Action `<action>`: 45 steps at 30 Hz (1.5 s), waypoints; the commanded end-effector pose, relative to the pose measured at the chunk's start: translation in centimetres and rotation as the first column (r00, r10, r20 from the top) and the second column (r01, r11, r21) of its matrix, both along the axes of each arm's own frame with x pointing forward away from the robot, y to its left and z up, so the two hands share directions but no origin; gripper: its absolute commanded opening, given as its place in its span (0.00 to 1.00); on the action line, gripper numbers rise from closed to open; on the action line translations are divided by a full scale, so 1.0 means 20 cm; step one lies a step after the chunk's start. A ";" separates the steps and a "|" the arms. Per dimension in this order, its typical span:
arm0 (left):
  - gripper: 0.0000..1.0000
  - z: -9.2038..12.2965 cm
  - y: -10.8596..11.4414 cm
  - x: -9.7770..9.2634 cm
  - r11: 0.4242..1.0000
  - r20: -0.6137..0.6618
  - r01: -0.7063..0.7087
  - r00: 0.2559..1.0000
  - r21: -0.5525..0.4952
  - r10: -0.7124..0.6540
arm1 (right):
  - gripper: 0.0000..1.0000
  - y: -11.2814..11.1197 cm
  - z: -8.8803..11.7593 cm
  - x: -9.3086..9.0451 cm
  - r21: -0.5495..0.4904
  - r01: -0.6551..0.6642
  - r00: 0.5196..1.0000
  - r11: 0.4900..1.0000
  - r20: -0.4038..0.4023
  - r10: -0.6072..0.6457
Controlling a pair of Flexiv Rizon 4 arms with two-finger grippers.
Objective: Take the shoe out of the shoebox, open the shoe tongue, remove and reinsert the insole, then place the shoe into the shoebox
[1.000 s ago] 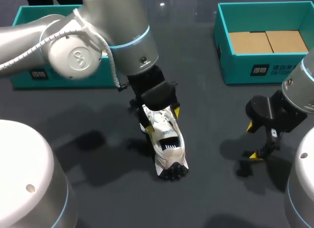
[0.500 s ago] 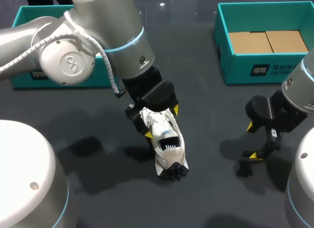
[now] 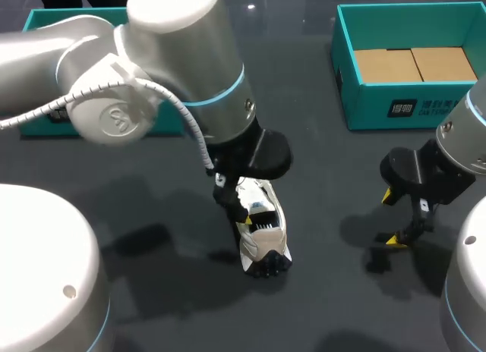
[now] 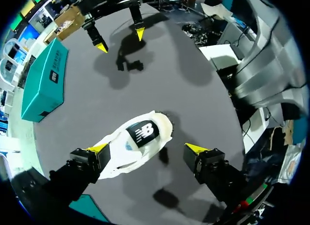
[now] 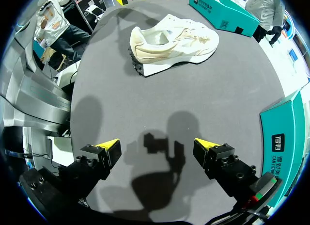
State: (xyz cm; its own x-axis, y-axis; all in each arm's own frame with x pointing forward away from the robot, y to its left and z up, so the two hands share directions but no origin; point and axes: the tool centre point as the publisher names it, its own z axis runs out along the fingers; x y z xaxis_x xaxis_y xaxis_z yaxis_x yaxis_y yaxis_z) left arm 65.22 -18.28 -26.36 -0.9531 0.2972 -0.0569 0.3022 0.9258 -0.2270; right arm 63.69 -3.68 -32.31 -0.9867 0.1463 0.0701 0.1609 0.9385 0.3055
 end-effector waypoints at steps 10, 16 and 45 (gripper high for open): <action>1.00 -0.01 -0.07 -0.07 0.906 -0.045 -0.398 0.912 0.146 0.408 | 1.00 0.00 0.00 -0.01 -0.001 0.000 1.000 1.000 0.002 0.000; 1.00 -0.16 -0.15 -0.14 0.880 -0.037 -0.440 0.891 0.181 0.453 | 1.00 0.00 0.00 -0.01 -0.001 0.000 1.000 1.000 0.002 0.000; 1.00 -0.53 -0.16 -0.25 0.841 -0.066 -0.514 0.846 0.171 0.530 | 1.00 0.00 0.00 -0.01 -0.001 0.000 1.000 1.000 0.002 0.000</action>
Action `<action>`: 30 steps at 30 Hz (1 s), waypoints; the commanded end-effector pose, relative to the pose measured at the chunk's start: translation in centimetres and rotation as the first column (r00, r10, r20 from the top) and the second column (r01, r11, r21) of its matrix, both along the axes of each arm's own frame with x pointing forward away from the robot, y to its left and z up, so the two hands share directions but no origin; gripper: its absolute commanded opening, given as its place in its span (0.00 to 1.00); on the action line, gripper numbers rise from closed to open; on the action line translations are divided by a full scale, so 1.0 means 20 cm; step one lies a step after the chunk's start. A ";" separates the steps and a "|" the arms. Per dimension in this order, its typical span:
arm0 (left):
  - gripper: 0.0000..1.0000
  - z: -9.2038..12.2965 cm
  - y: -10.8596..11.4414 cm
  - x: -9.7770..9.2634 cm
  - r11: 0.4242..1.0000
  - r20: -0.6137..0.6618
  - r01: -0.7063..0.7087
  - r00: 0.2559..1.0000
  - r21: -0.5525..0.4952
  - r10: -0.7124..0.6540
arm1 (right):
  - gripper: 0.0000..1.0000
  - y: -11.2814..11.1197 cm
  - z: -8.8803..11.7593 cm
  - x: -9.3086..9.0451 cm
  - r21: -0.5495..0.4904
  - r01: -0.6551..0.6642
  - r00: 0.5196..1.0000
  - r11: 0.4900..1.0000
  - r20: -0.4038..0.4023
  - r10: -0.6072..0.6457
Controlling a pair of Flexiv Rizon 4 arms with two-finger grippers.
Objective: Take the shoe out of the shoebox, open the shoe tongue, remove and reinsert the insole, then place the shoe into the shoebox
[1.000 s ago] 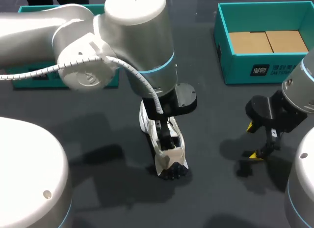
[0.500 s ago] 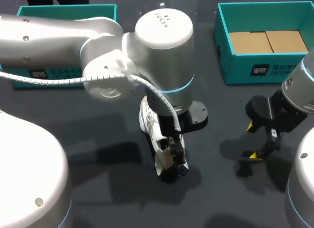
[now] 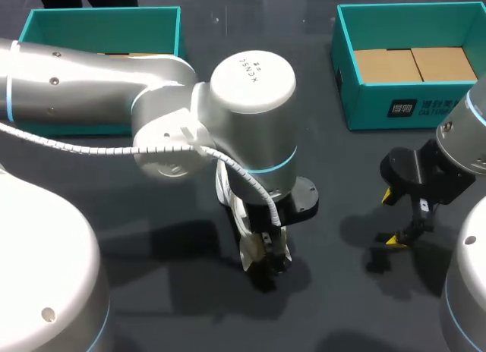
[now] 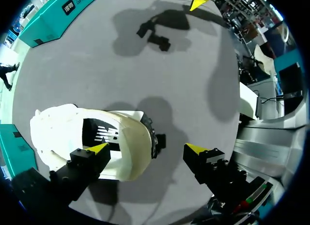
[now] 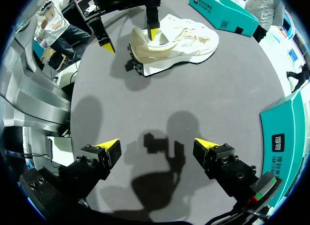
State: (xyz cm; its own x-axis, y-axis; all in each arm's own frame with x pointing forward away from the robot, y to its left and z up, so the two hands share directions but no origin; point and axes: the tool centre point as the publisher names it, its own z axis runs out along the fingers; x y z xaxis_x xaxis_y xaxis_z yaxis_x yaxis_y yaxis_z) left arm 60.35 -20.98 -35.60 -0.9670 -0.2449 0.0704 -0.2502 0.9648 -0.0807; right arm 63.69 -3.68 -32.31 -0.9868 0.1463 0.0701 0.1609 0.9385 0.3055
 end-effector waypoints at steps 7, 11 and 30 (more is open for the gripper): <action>1.00 -0.14 -0.03 -0.01 1.000 0.037 -0.004 0.999 -0.004 0.004 | 1.00 0.00 0.00 -0.01 -0.001 0.000 1.000 1.000 0.002 0.000; 1.00 -0.16 -0.03 0.00 1.000 0.039 -0.010 0.999 -0.002 0.010 | 1.00 0.00 0.00 -0.01 -0.001 0.000 1.000 1.000 0.002 0.000; 0.55 -0.18 -0.03 0.00 1.000 0.051 -0.010 0.999 0.012 0.009 | 1.00 0.00 0.00 -0.01 -0.001 0.000 1.000 1.000 0.002 0.000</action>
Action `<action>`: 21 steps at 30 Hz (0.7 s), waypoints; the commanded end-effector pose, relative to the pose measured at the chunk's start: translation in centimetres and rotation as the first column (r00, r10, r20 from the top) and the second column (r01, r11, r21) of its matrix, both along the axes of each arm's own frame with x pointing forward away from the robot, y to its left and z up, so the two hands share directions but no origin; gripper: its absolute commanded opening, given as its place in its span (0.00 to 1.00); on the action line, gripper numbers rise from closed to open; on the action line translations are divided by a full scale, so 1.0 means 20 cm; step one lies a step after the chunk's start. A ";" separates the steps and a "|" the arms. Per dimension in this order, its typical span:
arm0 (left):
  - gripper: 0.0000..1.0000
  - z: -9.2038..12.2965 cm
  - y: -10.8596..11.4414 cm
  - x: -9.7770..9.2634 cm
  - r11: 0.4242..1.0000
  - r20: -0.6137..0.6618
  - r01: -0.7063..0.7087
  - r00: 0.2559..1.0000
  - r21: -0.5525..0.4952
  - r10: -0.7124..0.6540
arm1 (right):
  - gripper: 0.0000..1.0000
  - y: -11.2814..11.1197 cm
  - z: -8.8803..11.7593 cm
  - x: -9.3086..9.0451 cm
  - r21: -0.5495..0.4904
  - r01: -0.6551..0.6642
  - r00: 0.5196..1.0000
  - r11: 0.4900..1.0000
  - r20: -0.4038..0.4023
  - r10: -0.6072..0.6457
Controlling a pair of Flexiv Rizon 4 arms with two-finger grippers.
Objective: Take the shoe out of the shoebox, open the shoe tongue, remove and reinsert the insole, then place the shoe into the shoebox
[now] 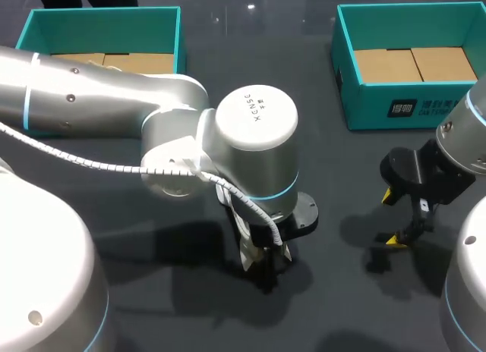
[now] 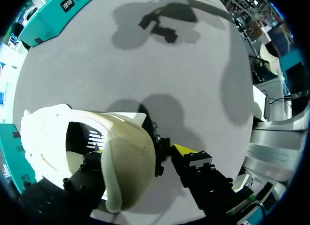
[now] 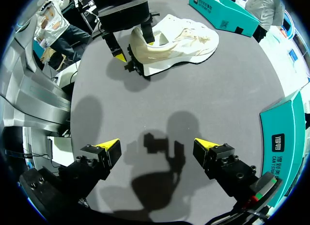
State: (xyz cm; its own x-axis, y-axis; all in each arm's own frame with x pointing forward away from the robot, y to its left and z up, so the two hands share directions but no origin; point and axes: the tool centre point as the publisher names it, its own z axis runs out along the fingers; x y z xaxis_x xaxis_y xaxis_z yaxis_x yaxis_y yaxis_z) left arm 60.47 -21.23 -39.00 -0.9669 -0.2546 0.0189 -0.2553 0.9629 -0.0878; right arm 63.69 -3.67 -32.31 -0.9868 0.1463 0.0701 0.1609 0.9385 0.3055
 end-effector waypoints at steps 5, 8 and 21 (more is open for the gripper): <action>0.41 -0.02 -0.01 0.00 1.000 -0.011 -0.001 1.000 0.018 0.001 | 1.00 0.00 0.00 -0.01 -0.001 0.000 1.000 1.000 0.002 0.000; 0.00 -0.02 -0.01 0.00 1.000 -0.018 0.000 1.000 0.023 0.001 | 1.00 0.00 0.00 -0.01 -0.001 0.000 1.000 1.000 0.002 0.000; 0.00 0.18 0.00 0.04 0.999 -0.015 0.043 0.999 0.012 -0.043 | 1.00 0.00 0.00 -0.01 -0.001 0.000 1.000 1.000 0.002 0.000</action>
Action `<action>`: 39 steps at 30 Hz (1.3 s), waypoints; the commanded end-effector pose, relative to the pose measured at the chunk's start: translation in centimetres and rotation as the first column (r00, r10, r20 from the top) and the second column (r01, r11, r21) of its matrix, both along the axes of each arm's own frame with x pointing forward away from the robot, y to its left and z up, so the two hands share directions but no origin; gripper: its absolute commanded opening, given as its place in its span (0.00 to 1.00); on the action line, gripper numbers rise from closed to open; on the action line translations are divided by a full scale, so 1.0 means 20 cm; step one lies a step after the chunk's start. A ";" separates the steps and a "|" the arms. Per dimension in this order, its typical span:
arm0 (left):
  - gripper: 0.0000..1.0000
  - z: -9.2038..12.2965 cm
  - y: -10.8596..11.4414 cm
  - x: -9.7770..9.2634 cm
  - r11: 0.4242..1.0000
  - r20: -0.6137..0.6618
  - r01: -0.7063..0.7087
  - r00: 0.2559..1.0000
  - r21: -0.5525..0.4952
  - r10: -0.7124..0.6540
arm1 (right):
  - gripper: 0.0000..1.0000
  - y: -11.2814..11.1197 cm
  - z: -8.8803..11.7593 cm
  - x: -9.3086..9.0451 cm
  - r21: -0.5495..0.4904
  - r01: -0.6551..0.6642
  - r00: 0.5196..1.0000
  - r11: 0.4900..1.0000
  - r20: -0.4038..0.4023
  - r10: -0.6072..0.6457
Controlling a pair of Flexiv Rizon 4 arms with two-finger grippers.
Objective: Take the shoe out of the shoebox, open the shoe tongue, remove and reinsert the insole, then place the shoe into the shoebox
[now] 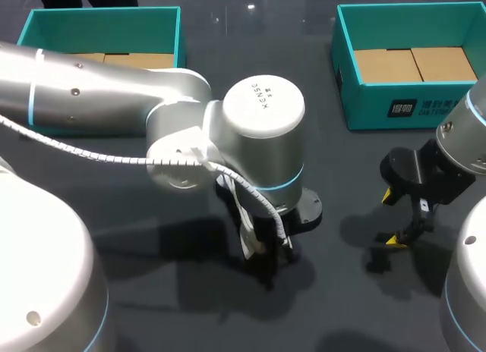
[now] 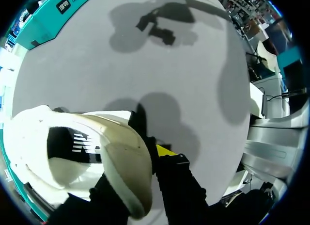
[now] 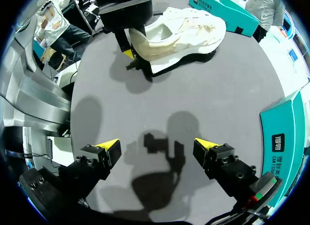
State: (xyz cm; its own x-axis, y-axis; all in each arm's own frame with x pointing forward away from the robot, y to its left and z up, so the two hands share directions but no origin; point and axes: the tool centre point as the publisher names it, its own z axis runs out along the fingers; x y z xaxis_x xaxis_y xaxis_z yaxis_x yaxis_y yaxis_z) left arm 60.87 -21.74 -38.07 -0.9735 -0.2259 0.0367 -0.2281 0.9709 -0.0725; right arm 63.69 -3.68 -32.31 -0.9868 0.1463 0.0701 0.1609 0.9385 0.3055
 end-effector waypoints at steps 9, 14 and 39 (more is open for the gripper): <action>0.00 0.51 0.17 0.17 0.996 0.009 0.085 0.996 -0.003 -0.085 | 1.00 0.00 0.00 -0.01 -0.001 0.000 1.000 1.000 0.002 0.000; 0.00 0.69 0.28 0.27 0.996 0.010 0.092 0.996 -0.007 -0.092 | 1.00 0.00 0.00 -0.01 -0.001 0.000 1.000 1.000 0.002 0.000; 0.00 0.92 0.57 0.66 0.981 -0.063 0.192 0.979 -0.022 -0.193 | 1.00 0.00 0.00 -0.01 -0.001 0.000 1.000 1.000 0.002 0.000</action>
State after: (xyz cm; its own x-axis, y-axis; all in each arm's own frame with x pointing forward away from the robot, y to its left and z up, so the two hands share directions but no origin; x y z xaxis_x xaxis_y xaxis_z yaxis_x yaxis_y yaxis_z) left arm 71.81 -12.68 -21.05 -0.9961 -0.0509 0.0719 -0.0550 0.9969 -0.0561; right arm 63.69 -3.67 -32.31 -0.9868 0.1463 0.0701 0.1609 0.9385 0.3055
